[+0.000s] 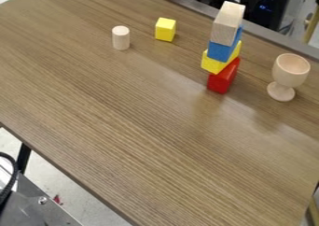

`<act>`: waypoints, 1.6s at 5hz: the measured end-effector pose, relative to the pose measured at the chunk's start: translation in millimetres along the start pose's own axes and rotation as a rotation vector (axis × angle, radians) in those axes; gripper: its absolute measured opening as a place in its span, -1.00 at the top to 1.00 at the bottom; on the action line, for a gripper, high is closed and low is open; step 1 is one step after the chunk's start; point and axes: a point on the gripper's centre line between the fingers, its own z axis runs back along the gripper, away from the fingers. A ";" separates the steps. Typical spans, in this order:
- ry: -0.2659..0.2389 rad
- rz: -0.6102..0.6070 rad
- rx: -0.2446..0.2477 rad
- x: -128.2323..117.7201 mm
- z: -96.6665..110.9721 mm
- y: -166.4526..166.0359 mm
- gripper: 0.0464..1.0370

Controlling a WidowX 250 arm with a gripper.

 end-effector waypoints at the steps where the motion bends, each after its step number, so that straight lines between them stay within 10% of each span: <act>1: -0.001 0.020 0.000 2.6 -7.5 -0.9 -0.92; 3: 0.033 0.040 0.032 4.5 -36.2 0.3 -0.86; 5: 0.030 0.050 0.014 5.4 -40.0 -2.5 -0.07; 8: -0.022 0.107 -0.017 22.2 -14.2 16.8 -0.07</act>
